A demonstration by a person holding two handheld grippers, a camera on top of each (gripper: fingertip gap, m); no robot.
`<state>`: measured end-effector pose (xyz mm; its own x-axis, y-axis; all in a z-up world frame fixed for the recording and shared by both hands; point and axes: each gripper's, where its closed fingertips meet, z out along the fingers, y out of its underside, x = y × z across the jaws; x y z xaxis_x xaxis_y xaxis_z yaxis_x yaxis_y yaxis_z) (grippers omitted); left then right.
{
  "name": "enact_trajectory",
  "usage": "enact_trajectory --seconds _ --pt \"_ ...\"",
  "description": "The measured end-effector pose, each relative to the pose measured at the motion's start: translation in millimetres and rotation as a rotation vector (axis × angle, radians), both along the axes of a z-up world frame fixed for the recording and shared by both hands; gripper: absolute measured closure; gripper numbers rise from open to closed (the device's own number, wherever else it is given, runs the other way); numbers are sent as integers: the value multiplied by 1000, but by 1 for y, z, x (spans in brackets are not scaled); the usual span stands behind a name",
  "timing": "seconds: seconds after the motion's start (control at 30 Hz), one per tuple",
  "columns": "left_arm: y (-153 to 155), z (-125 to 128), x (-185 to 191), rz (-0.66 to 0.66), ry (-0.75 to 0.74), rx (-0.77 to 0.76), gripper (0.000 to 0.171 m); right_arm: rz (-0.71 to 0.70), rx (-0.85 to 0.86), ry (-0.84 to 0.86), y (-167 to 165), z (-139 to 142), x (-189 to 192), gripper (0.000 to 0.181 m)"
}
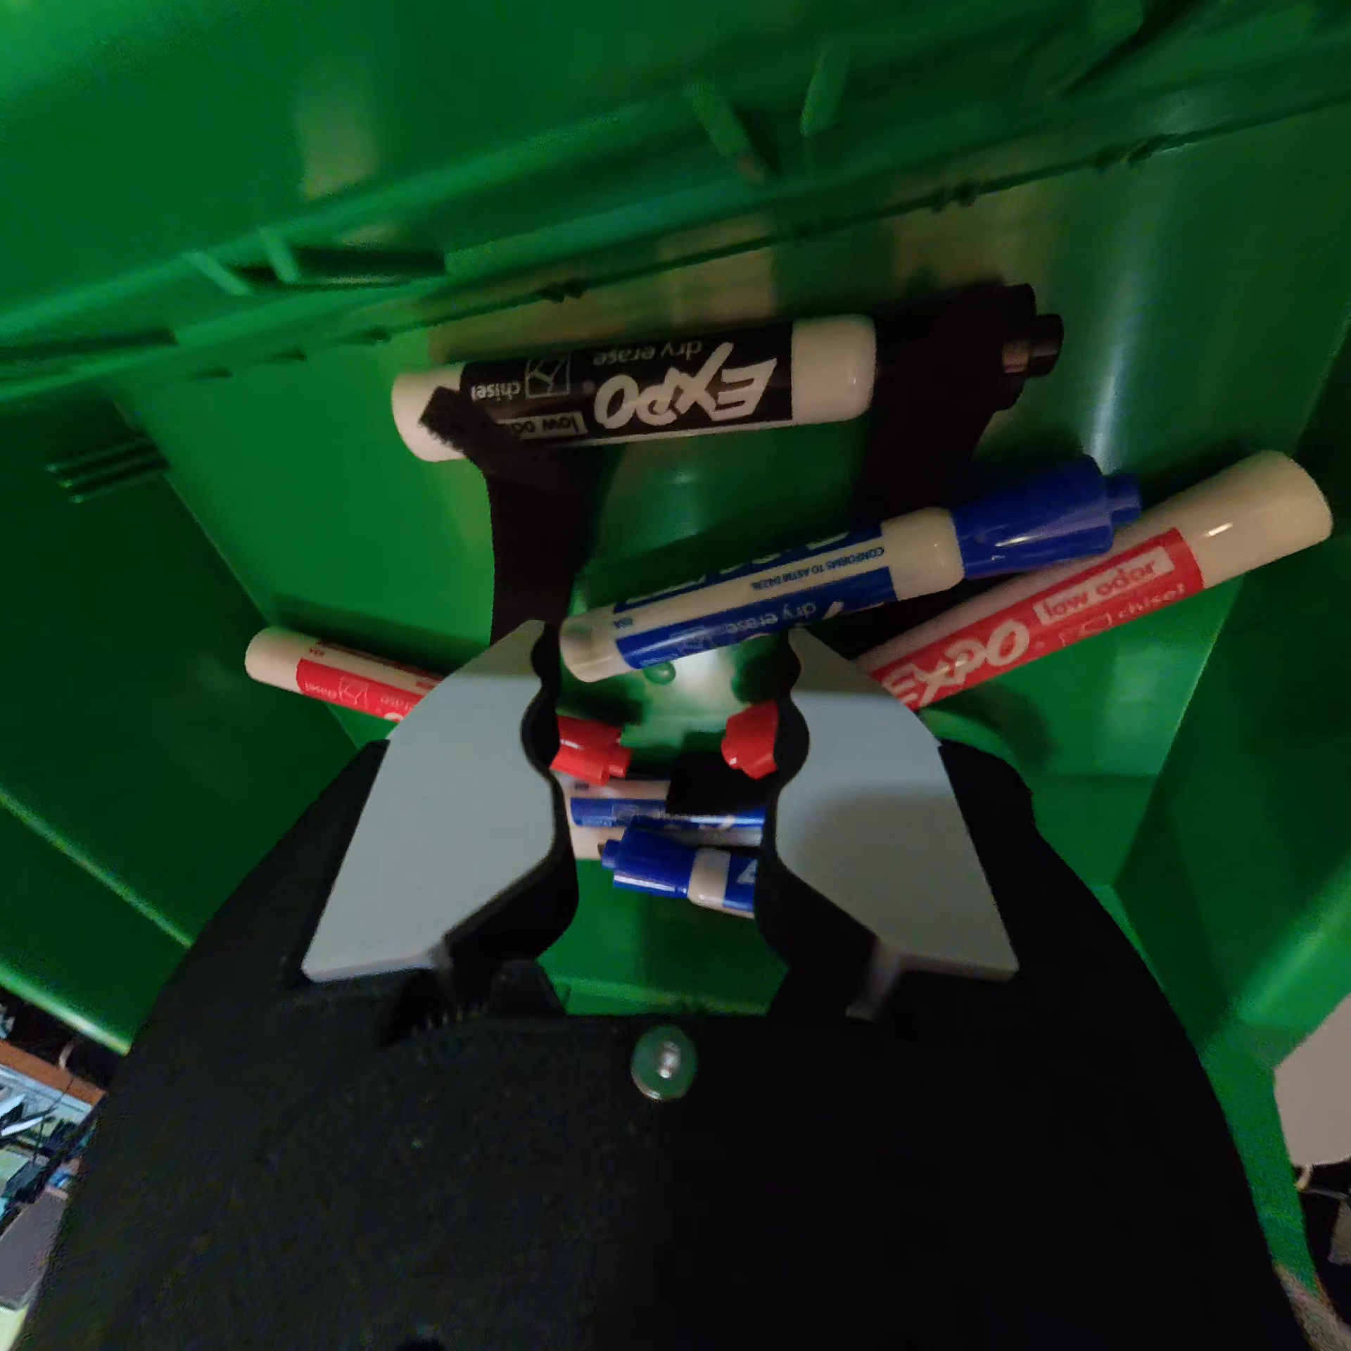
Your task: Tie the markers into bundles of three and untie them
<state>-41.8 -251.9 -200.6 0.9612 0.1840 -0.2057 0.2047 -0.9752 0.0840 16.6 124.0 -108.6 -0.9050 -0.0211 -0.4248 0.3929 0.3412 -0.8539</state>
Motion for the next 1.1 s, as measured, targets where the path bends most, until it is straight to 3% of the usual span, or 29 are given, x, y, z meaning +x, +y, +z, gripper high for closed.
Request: enact_trajectory --seconds 0.1,0.2,0.47,0.63,0.8,0.9,1.1 --pt "4 -3 -1 -15 7 57 118 -2 -12 -9 -2 3 -1 168" --pt "0 -4 5 30 -22 77 131 -1 -34 -48 -4 3 -3 168" --pt "-9 4 24 143 -105 89 146 11 -20 -67 -3 -2 -2 168" --pt "-11 42 42 323 -77 276 150 0 -24 -60 2 0 -4 168" --pt "-26 76 50 470 60 439 151 3 -44 -110 1 0 -6 168" --pt "-27 73 53 535 114 499 151 15 -29 -106 0 -3 -2 168" --pt "-23 34 60 554 119 367 151 19 -14 -75 0 -2 3 168"
